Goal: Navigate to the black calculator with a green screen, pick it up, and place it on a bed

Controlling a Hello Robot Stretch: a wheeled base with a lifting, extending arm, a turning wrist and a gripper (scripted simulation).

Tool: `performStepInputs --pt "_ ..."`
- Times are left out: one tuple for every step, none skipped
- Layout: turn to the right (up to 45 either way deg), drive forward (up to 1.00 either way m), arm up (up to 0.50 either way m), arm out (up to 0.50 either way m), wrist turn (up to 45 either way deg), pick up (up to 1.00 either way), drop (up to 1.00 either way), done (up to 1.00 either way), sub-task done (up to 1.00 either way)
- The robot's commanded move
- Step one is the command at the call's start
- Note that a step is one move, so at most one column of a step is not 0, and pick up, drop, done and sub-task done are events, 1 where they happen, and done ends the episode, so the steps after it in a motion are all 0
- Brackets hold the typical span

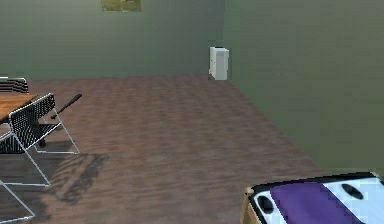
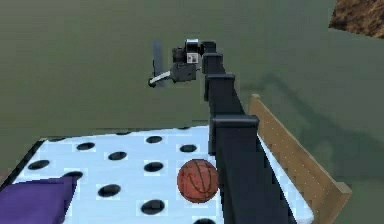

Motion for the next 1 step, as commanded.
performStepInputs --pt "0.0 0.00 -0.40 0.00 0.0 0.00 0.00 0.00 0.00"
